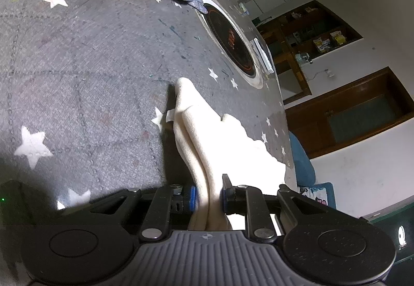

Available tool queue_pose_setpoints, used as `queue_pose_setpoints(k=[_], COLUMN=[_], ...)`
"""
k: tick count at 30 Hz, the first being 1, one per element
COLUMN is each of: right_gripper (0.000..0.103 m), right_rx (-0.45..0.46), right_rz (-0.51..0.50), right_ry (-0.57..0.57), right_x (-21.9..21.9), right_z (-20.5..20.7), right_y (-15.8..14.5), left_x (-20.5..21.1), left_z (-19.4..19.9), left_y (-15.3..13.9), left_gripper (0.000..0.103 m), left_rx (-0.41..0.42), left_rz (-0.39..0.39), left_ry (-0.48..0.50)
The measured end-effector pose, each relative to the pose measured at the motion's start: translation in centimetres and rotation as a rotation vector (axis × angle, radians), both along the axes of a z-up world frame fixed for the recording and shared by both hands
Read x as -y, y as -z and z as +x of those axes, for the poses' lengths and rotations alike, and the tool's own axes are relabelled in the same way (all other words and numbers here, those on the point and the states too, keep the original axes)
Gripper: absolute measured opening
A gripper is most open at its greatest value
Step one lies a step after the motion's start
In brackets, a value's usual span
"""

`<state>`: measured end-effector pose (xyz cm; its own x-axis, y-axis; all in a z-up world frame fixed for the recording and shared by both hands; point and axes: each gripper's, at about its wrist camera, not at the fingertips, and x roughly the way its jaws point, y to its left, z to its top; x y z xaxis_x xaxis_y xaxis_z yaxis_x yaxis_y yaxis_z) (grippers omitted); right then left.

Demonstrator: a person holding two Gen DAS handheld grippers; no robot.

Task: Fold clothes

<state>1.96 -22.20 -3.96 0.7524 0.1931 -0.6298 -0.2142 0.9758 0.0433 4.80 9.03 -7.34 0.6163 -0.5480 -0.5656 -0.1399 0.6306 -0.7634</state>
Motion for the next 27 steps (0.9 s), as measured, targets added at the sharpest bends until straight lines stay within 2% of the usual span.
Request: queue_pose_setpoints(k=[3, 5, 6, 13, 14, 16, 17, 20, 24, 27], right_gripper=[0.018, 0.032, 0.032, 0.033, 0.030, 0.016, 0.012, 0.009, 0.008, 0.008], right_rx=[0.002, -0.005, -0.010, -0.059, -0.055, -0.057, -0.058, -0.045, -0.010, 0.017], right_rz=[0.051, 0.091, 0.109, 0.165, 0.159, 0.163, 0.167, 0.166, 0.179, 0.184], right_ry=[0.025, 0.027, 0.027, 0.018, 0.016, 0.005, -0.002, 0.002, 0.025, 0.041], right_x=[0.8, 1.2, 1.5, 2.5, 2.3, 2.0, 1.9, 1.5, 1.8, 2.2], right_z=[-0.2, -0.2, -0.2, 0.0, -0.1, -0.1, 0.0, -0.2, -1.2, -2.1], right_y=[-0.6, -0.9, -1.1, 0.2, 0.2, 0.2, 0.2, 0.1, -0.5, -1.3], left_x=[0.1, 0.1, 0.1, 0.3, 0.4, 0.5, 0.6, 0.6, 1.1, 1.5], left_z=[0.1, 0.2, 0.2, 0.1, 0.1, 0.1, 0.1, 0.2, 0.4, 0.7], left_y=[-0.1, -0.2, -0.2, -0.4, -0.4, -0.5, -0.6, -0.7, -1.4, -2.2], left_gripper=[0.021, 0.021, 0.021, 0.021, 0.021, 0.021, 0.020, 0.019, 0.018, 0.018], left_rx=[-0.001, -0.002, -0.001, 0.007, 0.008, 0.010, 0.010, 0.011, 0.025, 0.044], left_rz=[0.007, 0.010, 0.010, 0.033, 0.039, 0.051, 0.055, 0.063, 0.116, 0.127], left_ry=[0.005, 0.007, 0.007, 0.015, 0.017, 0.022, 0.024, 0.033, 0.053, 0.075])
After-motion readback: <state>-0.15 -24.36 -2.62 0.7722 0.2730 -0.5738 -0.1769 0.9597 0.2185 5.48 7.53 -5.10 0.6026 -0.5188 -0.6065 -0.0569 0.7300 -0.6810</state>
